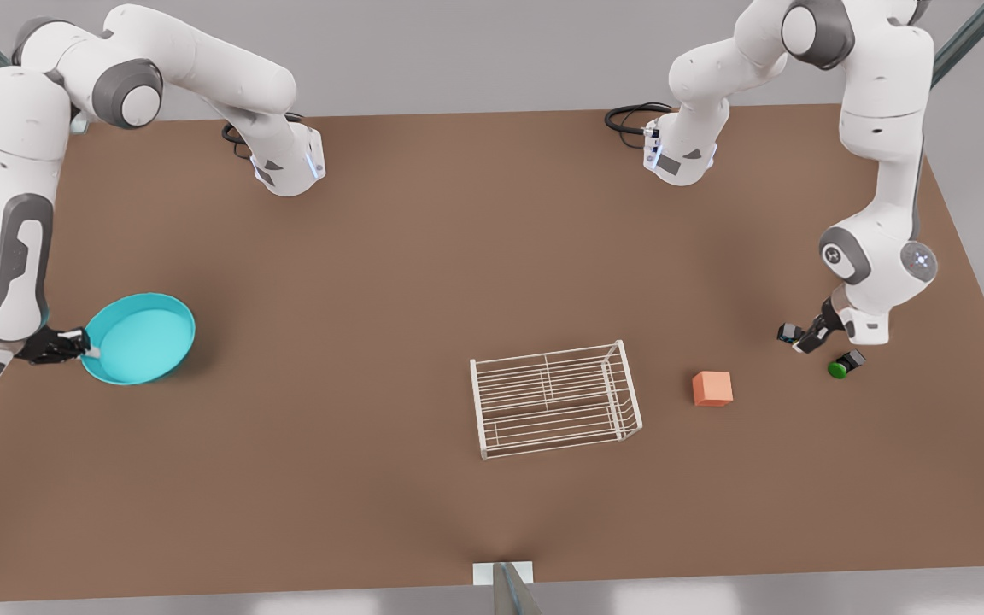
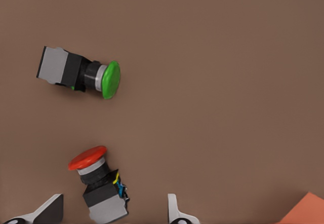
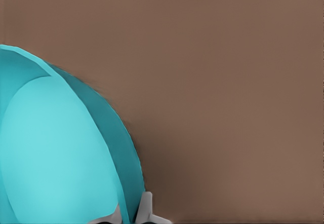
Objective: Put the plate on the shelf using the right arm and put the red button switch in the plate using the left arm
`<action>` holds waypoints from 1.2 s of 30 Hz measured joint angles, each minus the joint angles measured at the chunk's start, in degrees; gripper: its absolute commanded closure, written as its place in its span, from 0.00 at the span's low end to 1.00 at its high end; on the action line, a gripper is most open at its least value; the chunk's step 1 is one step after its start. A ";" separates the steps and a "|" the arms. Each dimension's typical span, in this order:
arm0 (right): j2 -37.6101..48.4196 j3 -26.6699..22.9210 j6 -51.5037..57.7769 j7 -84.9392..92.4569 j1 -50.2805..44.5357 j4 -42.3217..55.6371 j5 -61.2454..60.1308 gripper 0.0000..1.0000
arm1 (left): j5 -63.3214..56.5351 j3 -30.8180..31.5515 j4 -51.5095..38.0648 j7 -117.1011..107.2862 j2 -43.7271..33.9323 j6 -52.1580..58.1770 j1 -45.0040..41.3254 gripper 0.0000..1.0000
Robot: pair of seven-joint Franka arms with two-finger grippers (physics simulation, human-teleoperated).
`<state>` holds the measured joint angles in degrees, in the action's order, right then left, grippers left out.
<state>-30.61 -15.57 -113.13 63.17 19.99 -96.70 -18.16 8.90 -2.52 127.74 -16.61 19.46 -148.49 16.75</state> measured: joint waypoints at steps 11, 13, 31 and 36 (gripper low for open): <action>9.03 -0.10 10.35 -7.55 -16.05 0.50 2.25 0.92 | -4.01 -0.54 0.83 0.11 3.12 -0.57 0.04 0.00; 9.15 -0.18 11.27 -10.30 -20.70 0.76 2.16 0.92 | -4.13 -0.55 0.80 0.11 3.61 -0.76 0.04 0.00; 6.01 0.14 15.82 -45.01 -44.68 13.15 -0.81 0.91 | -4.32 -0.54 1.22 -0.06 5.85 -3.64 -0.66 0.11; -0.79 2.11 15.19 -56.36 -46.60 22.63 -3.27 0.91 | -4.32 -0.55 1.36 -0.10 6.15 -3.90 -0.66 0.11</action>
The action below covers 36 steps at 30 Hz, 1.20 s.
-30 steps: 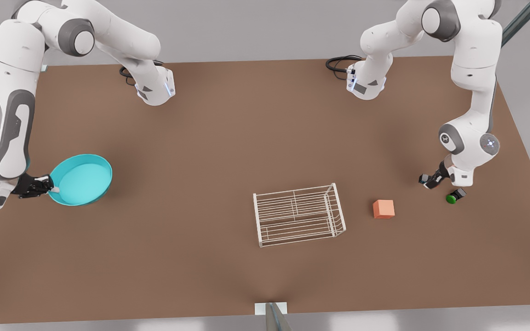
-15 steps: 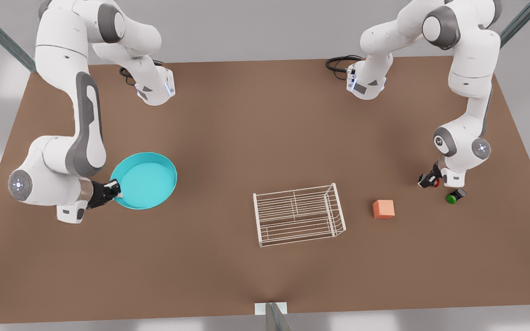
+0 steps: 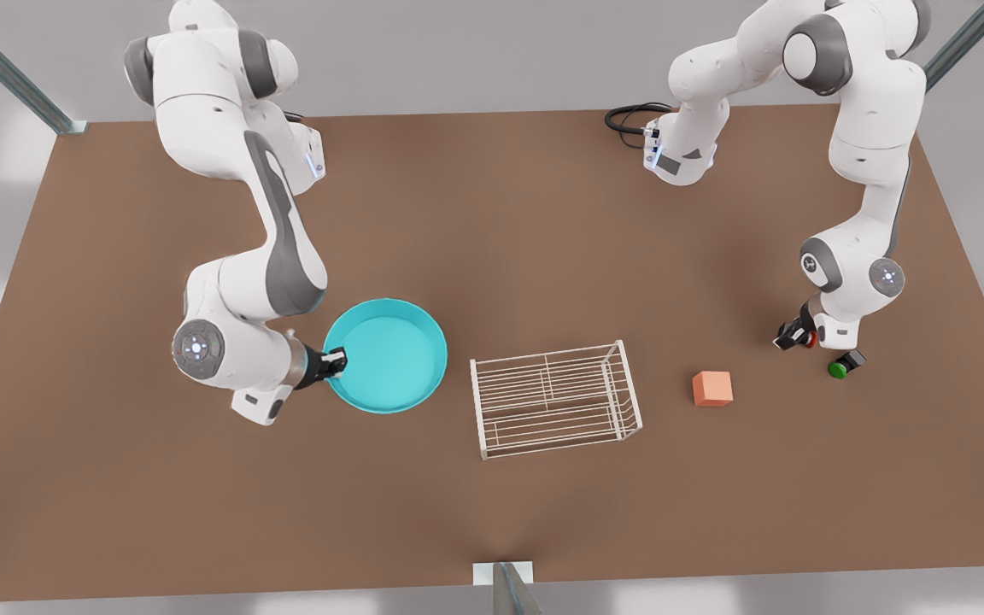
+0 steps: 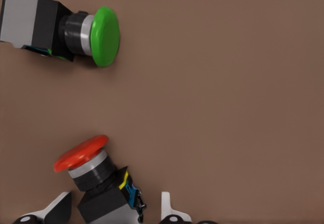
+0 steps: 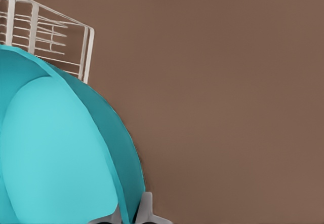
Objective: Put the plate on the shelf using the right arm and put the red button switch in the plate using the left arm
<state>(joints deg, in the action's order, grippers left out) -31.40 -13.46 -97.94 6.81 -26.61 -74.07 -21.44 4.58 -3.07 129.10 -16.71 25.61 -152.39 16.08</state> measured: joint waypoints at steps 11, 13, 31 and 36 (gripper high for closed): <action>-6.83 3.21 -10.27 -27.42 -10.84 7.14 -0.98 0.91 | -0.27 -0.01 0.82 -0.56 0.19 -1.82 -0.02 0.42; -8.16 3.12 -13.06 -32.30 -13.17 7.83 -1.01 0.91 | -0.27 -0.01 0.82 -0.63 0.08 -1.87 -0.02 0.46; -6.22 3.35 -27.22 -63.82 -14.92 9.63 -0.34 0.00 | -0.25 -0.06 0.17 -1.07 -13.91 10.40 0.09 0.49; 9.24 4.56 -11.81 -62.92 -2.28 9.13 -2.22 0.00 | -0.29 5.36 -5.46 -2.08 -17.85 18.73 0.92 0.49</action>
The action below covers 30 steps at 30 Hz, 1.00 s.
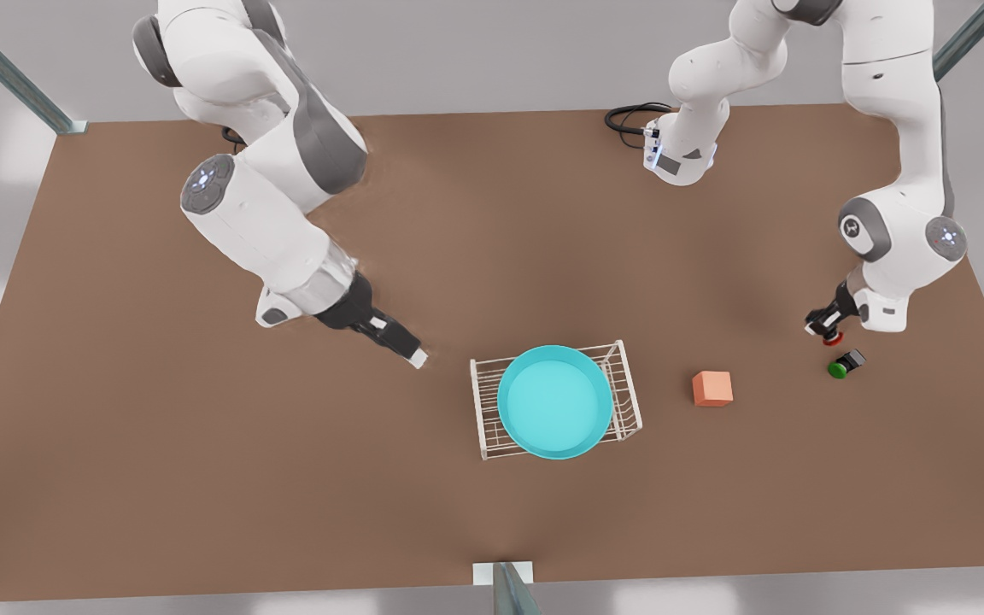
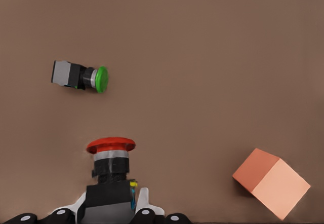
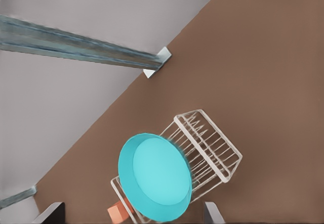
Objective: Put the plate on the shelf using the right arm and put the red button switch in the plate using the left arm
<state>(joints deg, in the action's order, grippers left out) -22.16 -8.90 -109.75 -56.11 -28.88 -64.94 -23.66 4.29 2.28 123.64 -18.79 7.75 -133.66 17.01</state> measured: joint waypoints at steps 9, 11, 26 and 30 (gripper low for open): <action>-2.78 0.22 21.42 20.78 15.90 -4.79 15.63 0.00 | -1.16 12.18 -16.77 -10.37 0.43 21.43 -5.50 0.49; -2.19 -0.37 24.28 24.62 16.00 -3.88 17.71 0.00 | -0.94 13.08 -19.14 -13.68 1.32 23.95 -9.05 0.49; -1.23 -0.43 33.42 44.84 20.85 -0.81 20.51 0.00 | -0.99 13.60 -43.50 -41.39 20.84 28.95 -25.93 0.50; -1.36 -0.59 33.75 47.93 20.79 -0.82 20.45 0.00 | -2.34 13.61 -45.37 -48.31 23.99 27.00 -29.75 0.50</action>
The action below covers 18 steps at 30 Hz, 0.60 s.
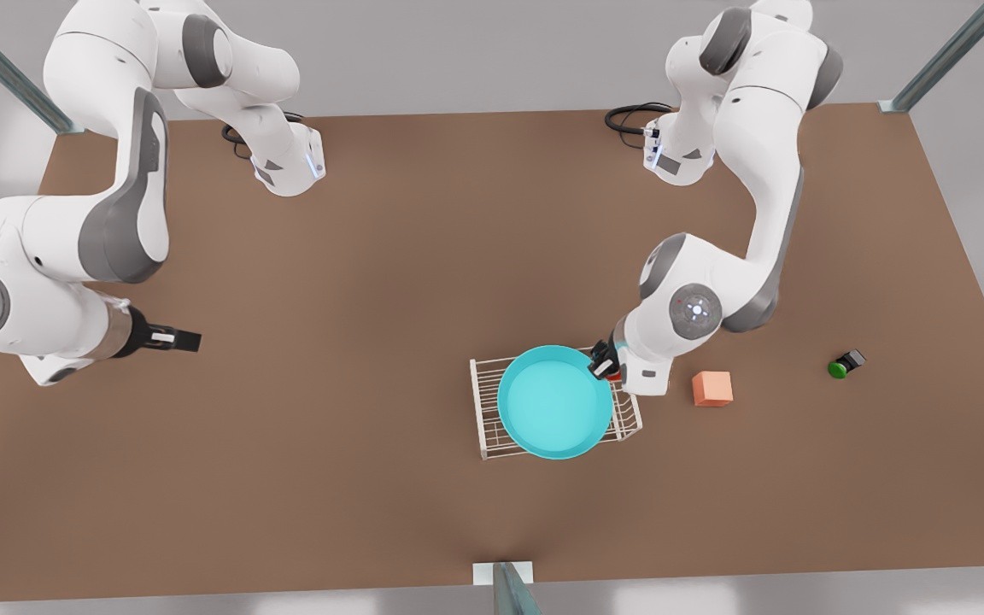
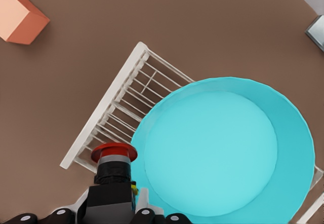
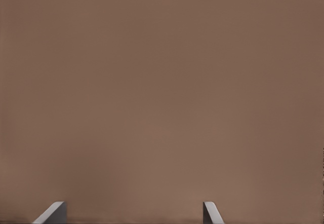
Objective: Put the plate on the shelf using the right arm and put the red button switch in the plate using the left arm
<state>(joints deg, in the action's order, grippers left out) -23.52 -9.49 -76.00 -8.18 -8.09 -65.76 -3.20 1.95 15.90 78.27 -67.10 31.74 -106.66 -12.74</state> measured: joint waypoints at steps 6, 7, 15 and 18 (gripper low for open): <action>-0.02 -0.17 0.19 3.51 0.21 0.08 -0.11 0.00 | -1.25 -0.25 -6.54 -8.84 4.96 -3.25 -1.74 0.50; -0.02 -0.09 0.23 3.99 0.29 0.08 -0.13 0.00 | -1.32 -0.26 -7.00 -10.19 5.36 -4.09 -2.12 0.50; -0.10 0.51 0.30 6.96 0.32 0.08 -0.19 0.00 | -2.03 -0.30 -7.46 -19.39 6.28 -7.95 -4.84 0.47; -0.11 0.60 0.26 7.76 0.34 0.08 -0.19 0.00 | -3.22 -0.27 -7.41 -22.13 6.35 -8.67 -5.11 0.00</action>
<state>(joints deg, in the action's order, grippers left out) -23.63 -8.89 -75.74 -0.42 -7.75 -65.68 -3.40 -1.27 15.62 70.86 -89.24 38.09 -115.34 -17.85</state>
